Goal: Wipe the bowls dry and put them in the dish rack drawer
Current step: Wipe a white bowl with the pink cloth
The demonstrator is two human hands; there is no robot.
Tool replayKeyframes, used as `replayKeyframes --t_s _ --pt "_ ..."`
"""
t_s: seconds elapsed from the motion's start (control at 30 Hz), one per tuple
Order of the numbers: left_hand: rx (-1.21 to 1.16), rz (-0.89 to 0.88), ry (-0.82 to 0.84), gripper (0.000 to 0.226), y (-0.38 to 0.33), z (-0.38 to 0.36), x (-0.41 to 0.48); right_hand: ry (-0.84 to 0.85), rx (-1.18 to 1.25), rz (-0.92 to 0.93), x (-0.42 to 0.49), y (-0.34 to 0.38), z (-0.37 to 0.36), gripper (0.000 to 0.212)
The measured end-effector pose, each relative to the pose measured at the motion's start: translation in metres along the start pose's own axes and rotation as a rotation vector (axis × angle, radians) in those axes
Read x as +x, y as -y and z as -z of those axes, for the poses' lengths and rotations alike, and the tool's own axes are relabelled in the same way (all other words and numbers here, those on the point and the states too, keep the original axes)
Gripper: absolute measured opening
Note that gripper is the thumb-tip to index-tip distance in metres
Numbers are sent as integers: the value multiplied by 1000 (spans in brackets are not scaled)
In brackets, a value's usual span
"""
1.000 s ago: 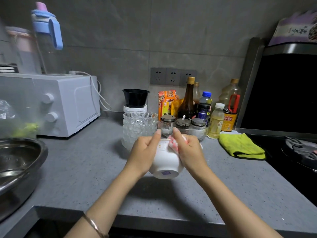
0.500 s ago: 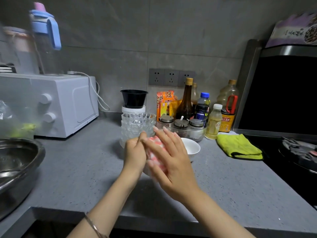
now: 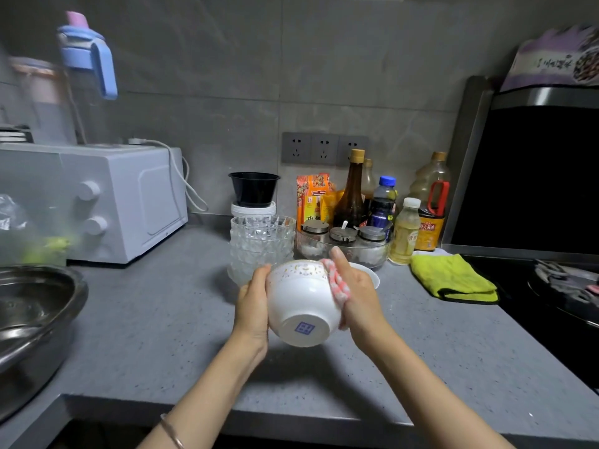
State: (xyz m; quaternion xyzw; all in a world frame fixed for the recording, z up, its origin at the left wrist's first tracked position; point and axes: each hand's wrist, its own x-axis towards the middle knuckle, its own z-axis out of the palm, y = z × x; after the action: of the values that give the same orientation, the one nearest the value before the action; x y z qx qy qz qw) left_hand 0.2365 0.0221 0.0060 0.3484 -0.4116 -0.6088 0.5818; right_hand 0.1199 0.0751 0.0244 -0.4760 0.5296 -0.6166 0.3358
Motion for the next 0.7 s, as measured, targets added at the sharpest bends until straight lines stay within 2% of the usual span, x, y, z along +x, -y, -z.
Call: replayKeyframes --t_s 0.07,0.2,0.3,0.4,0.5,0.57,0.63,0.67,0.7 --pt "140 -49 42 34 -1 3 4 -15 -34 23 2 5 1 48" --pt "363 -277 204 48 -9 2 5 67 -138 261 7 7 2 51" --pt "516 -391 179 59 -6 -2 0 79 -203 339 5 6 -1 50" --pt "376 -359 75 52 -2 -4 -1 57 -110 365 3 4 0 54" --pt "81 -156 -84 34 -9 -5 3 40 -91 354 -1 -10 4 46" --pt "30 -99 -126 29 -13 -5 4 50 -60 323 -6 -22 -2 43" --pt "34 -91 -119 30 -12 -7 4 1 -32 310 -10 -30 -10 62" --pt "30 -92 -118 30 -11 -9 4 -32 -96 360 -12 -33 -13 70" --pt "27 -92 -120 30 -9 -10 5 -52 -231 461 -15 -34 -15 68"
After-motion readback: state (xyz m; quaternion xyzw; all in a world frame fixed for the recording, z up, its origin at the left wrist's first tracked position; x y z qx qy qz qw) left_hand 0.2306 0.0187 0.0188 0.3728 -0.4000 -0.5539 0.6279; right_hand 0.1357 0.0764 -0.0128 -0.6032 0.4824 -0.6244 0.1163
